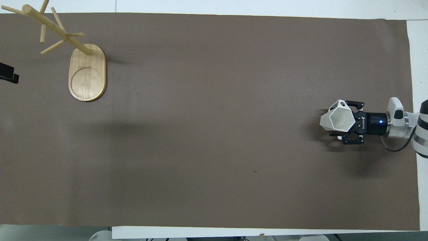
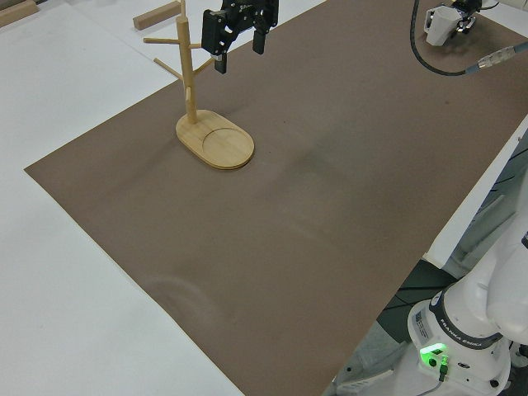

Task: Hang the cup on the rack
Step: 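Lift the white mug with the right gripper toward the table center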

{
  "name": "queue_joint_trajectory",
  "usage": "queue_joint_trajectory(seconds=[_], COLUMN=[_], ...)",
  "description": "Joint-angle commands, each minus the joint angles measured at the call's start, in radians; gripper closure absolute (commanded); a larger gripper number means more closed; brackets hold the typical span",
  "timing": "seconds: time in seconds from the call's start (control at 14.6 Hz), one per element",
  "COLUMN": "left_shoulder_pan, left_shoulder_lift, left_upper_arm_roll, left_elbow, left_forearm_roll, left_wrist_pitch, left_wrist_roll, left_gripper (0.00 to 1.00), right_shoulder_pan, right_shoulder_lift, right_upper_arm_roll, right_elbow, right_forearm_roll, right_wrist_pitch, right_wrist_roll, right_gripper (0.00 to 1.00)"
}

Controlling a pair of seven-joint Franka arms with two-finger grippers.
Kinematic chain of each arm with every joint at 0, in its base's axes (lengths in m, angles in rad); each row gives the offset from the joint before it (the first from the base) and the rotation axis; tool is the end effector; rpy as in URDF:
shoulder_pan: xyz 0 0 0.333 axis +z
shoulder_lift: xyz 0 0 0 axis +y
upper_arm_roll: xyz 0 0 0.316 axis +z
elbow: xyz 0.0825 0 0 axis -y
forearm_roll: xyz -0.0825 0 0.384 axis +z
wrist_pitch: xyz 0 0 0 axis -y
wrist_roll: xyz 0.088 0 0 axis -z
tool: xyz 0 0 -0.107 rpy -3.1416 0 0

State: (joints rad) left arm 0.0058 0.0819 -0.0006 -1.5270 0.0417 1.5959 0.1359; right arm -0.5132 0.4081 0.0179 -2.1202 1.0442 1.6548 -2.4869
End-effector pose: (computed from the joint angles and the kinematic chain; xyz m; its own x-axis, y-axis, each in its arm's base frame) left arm 0.5815 0.0074 0.6010 0.9912 -0.1312 -0.0185 -0.1319 -0.9905 -0.0395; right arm 0.4848 -0.1643 0.2167 0.1245 0.3385 0.9327 0.9877 -0.1315 -0.0841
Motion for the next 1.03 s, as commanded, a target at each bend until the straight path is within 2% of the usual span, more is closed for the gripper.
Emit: queue_joint_trajectory(seconds=[0.0,0.07,0.14,0.21,0.41,0.62,0.82,0.96], left_shoulder_pan=[0.002,0.002,0.002,0.002,0.002,0.002,-0.007,-0.044], left_shoulder_lift=[-0.010,-0.010,-0.010,-0.010,-0.010,-0.010,-0.026,-0.057], left_upper_arm_roll=[0.004,0.004,0.004,0.004,0.004,0.004,-0.001,-0.001], left_elbow=[-0.012,-0.010,-0.010,-0.012,-0.012,-0.012,-0.040,-0.097], left_forearm_roll=[-0.006,-0.006,-0.006,-0.006,-0.006,-0.006,-0.006,-0.008], left_wrist_pitch=[-0.002,-0.002,-0.002,-0.002,-0.002,-0.004,-0.023,-0.027], left_wrist_roll=[0.008,0.008,0.008,0.008,0.008,0.007,0.004,-0.007], left_gripper=[0.00,0.00,0.00,0.00,0.00,0.00,0.00,0.00], right_shoulder_pan=[0.004,0.002,0.005,0.021,0.119,0.234,0.373,0.451], right_shoulder_lift=[-0.031,-0.031,-0.031,-0.028,-0.031,-0.032,-0.035,-0.047], right_upper_arm_roll=[0.004,0.004,0.005,0.007,0.010,0.010,0.010,0.010], right_elbow=[-0.027,-0.026,-0.015,0.006,0.074,0.115,0.137,0.167], right_forearm_roll=[0.030,0.030,0.030,0.030,0.033,0.143,0.287,0.307], right_wrist_pitch=[-0.004,-0.007,-0.015,-0.017,-0.029,-0.006,0.118,0.189], right_wrist_roll=[-0.018,-0.015,-0.007,0.020,0.138,0.229,0.282,0.362], right_gripper=[0.39,0.51,0.58,0.61,0.61,0.61,0.61,0.61])
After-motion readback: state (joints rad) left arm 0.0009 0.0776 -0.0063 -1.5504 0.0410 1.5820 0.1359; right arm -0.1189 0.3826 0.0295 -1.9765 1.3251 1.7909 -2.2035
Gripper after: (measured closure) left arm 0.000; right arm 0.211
